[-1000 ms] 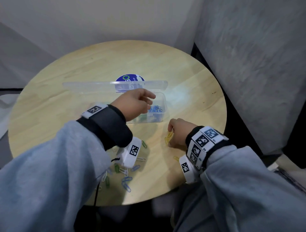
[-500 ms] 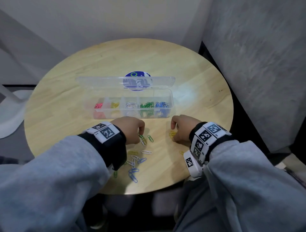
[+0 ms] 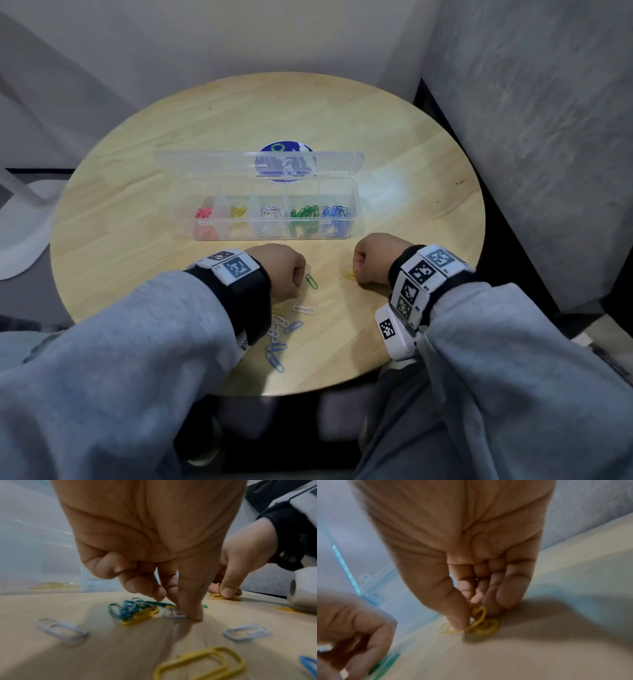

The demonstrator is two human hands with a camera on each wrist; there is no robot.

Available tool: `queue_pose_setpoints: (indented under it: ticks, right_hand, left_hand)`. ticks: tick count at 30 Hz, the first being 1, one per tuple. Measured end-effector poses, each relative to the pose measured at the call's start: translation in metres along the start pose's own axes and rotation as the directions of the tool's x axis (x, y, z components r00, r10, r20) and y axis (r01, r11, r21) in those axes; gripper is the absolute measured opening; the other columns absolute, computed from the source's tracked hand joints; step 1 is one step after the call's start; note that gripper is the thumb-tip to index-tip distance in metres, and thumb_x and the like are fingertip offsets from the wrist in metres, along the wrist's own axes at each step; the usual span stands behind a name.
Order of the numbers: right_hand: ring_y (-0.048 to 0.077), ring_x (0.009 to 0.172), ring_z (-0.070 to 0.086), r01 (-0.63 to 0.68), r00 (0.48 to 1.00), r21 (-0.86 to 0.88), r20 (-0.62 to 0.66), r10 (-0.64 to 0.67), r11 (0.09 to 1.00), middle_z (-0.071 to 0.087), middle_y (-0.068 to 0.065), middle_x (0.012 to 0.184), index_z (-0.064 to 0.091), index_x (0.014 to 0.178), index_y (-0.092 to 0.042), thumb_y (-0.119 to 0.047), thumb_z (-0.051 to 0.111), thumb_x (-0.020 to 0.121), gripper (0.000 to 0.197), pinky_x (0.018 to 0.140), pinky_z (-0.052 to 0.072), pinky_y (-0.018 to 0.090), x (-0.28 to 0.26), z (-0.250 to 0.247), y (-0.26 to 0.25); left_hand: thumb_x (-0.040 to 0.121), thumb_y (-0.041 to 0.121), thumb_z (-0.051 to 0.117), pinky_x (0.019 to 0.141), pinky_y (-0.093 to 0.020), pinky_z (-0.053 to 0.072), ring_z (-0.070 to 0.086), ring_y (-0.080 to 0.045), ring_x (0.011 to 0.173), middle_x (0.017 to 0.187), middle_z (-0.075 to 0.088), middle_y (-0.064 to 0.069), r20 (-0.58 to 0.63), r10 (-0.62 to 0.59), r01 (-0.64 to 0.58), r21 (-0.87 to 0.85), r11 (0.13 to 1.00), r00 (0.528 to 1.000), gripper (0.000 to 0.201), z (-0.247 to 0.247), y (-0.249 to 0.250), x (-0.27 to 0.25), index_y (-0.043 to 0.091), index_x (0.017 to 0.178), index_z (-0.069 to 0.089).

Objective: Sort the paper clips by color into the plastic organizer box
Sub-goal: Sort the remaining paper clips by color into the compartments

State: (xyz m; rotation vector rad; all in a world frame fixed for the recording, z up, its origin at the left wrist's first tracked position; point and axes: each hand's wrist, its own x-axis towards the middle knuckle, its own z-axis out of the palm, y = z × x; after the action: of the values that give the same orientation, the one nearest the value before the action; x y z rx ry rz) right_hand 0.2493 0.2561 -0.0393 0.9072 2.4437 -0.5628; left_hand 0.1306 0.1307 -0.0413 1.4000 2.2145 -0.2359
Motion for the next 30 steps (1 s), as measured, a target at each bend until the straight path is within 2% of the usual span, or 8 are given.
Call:
queue_pose_setpoints:
  ticks: [3,7,12,15,18,24,27,30]
  right_hand:
    - [0.02,0.075,0.057,-0.021,0.999,0.147,-0.021,0.024,0.989,0.066,0.005,0.081,0.06,0.07,-0.015,-0.003,0.057,0.077,0.015,0.067,0.05,0.028,0.0,-0.006,0.006]
    - [0.02,0.066,0.06,-0.035,0.997,0.563,-0.039,0.068,0.825,0.062,0.006,0.071,0.058,0.072,-0.013,-0.001,0.059,0.084,0.017,0.077,0.056,0.033,-0.005,-0.021,0.018]
    - [0.018,0.06,0.057,0.023,0.997,0.844,-0.061,0.055,0.536,0.05,0.011,0.068,0.052,0.074,-0.007,0.006,0.04,0.091,0.024,0.05,0.053,0.018,-0.02,-0.042,0.033]
    - [0.021,0.061,0.054,-0.039,0.996,0.719,-0.029,0.086,0.694,0.053,0.011,0.07,0.054,0.077,-0.006,0.002,0.046,0.089,0.017,0.058,0.051,0.026,-0.025,-0.041,0.036]
    - [0.023,0.071,0.056,-0.17,0.985,0.308,0.041,0.166,0.936,0.062,0.012,0.083,0.065,0.096,-0.003,-0.013,0.059,0.085,0.015,0.076,0.052,0.036,-0.028,-0.031,0.033]
    - [0.02,0.062,0.05,-0.22,0.974,0.24,0.007,0.225,0.946,0.059,0.009,0.079,0.063,0.108,-0.002,-0.017,0.059,0.086,0.027,0.072,0.046,0.032,-0.031,-0.036,0.03]
    - [0.02,0.067,0.053,-0.203,0.979,0.197,0.031,0.201,0.959,0.058,0.007,0.077,0.063,0.108,-0.005,-0.016,0.058,0.086,0.025,0.072,0.047,0.032,-0.032,-0.035,0.031]
    - [0.023,0.087,0.062,-0.192,0.978,0.079,0.098,0.184,0.978,0.062,0.005,0.085,0.064,0.107,-0.009,-0.02,0.061,0.084,0.025,0.079,0.051,0.034,-0.032,-0.029,0.031]
  left_hand:
    - [0.085,0.023,0.06,0.07,-0.022,0.034,0.048,-0.015,0.083,0.092,0.056,0.002,0.018,-0.008,0.009,-0.052,0.999,1.0,0.006,-0.002,-0.004,-0.001,0.021,0.09,0.06]
    - [0.085,0.022,0.06,0.069,-0.022,0.036,0.049,-0.014,0.083,0.08,0.055,0.007,-0.014,-0.037,0.035,-0.144,0.989,0.999,0.005,-0.006,-0.01,-0.005,0.02,0.089,0.063]
    - [0.082,0.009,0.055,0.065,-0.026,0.047,0.058,-0.014,0.068,0.069,0.061,0.005,-0.051,-0.032,0.002,-0.499,0.866,0.998,0.022,-0.017,-0.003,-0.009,0.02,0.064,0.047]
    - [0.086,-0.003,0.044,0.06,-0.026,0.052,0.059,-0.01,0.051,0.069,0.063,-0.008,-0.015,0.012,-0.019,-0.799,0.601,1.0,0.028,-0.026,0.015,-0.007,0.015,0.064,0.039]
    - [0.088,-0.005,0.037,0.048,-0.019,0.04,0.053,-0.008,0.044,0.063,0.06,-0.007,-0.012,0.032,-0.028,-0.84,0.542,0.999,0.028,-0.031,0.031,-0.001,0.016,0.07,0.04]
    - [0.087,-0.001,0.038,0.051,-0.021,0.031,0.039,-0.012,0.054,0.062,0.045,0.002,0.099,0.057,0.025,-0.679,0.733,0.993,0.03,-0.023,0.056,0.008,0.022,0.079,0.056]
    - [0.084,0.023,0.058,0.066,-0.023,0.039,0.049,-0.014,0.073,0.076,0.05,0.008,0.025,0.089,-0.075,-0.346,0.935,0.996,0.014,-0.013,0.065,0.012,0.026,0.098,0.06]
    - [0.077,0.033,0.069,0.075,-0.026,0.039,0.052,-0.018,0.089,0.092,0.05,0.006,-0.043,0.153,-0.156,-0.084,0.984,0.987,0.028,-0.004,0.073,0.019,0.029,0.102,0.058]
